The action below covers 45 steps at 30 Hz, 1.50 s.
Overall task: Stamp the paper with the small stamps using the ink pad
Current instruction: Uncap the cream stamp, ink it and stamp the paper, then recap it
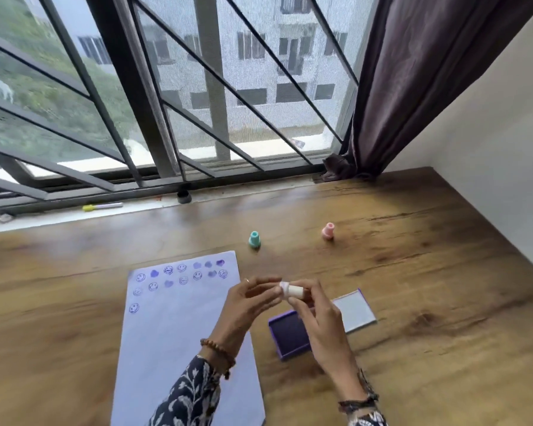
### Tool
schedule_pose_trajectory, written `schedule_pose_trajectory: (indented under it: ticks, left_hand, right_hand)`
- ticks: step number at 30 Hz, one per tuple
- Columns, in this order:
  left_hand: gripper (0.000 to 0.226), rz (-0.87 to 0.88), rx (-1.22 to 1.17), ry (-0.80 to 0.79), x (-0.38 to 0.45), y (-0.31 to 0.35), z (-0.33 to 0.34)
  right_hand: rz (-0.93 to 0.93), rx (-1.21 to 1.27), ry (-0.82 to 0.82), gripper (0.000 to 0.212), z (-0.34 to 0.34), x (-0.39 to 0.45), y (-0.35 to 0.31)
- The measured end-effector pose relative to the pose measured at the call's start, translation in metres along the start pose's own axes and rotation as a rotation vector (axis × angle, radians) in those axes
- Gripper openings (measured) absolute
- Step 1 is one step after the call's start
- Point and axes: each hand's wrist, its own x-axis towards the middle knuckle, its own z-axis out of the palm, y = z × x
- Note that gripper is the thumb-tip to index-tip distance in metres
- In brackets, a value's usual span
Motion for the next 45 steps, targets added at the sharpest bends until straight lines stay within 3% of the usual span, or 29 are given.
schedule_pose_trajectory:
  ticks: [2,5,10,18,23,26,29,31,34,38,45]
  left_hand:
    - [0.018,0.001,-0.024,0.001,-0.010,0.001,-0.002]
    - [0.026,-0.039,-0.121,-0.035,-0.022,0.003,-0.002]
    - [0.039,-0.088,-0.303,-0.100,-0.032,0.010,-0.006]
    - [0.042,-0.098,-0.371,-0.033,-0.036,0.012,0.000]
    - [0.044,-0.120,-0.380,-0.009,-0.030,0.008,0.000]
    - [0.042,-0.100,-0.390,-0.014,-0.026,0.006,-0.003]
    - [0.033,-0.021,-0.185,0.014,-0.018,0.005,-0.008]
    - [0.028,0.077,0.175,0.103,-0.011,0.001,-0.012]
    - [0.027,0.250,0.678,0.147,0.000,-0.007,-0.019]
    - [0.029,0.321,1.033,0.024,0.008,-0.017,-0.024]
    - [0.031,0.387,1.077,-0.003,0.000,-0.027,-0.024]
  right_hand:
    - [-0.009,0.001,-0.013,0.005,0.004,-0.011,-0.004]
    - [-0.039,-0.046,0.015,0.021,0.010,-0.021,-0.010]
    - [-0.108,-0.099,0.035,0.008,0.011,-0.025,-0.023]
    - [-0.134,-0.179,0.140,0.038,0.018,-0.022,-0.032]
    - [0.003,-0.175,0.218,0.032,0.027,-0.018,-0.035]
    - [0.212,0.176,0.228,0.035,0.029,-0.014,-0.031]
    - [0.522,0.640,0.162,0.037,0.025,-0.010,-0.028]
    - [0.700,0.935,0.127,0.035,0.022,-0.008,-0.026]
    - [0.788,1.220,0.079,0.032,0.016,-0.011,-0.021]
    - [0.804,1.364,0.076,0.031,0.008,-0.019,-0.010]
    - [0.725,1.310,0.124,0.016,-0.007,-0.027,0.007]
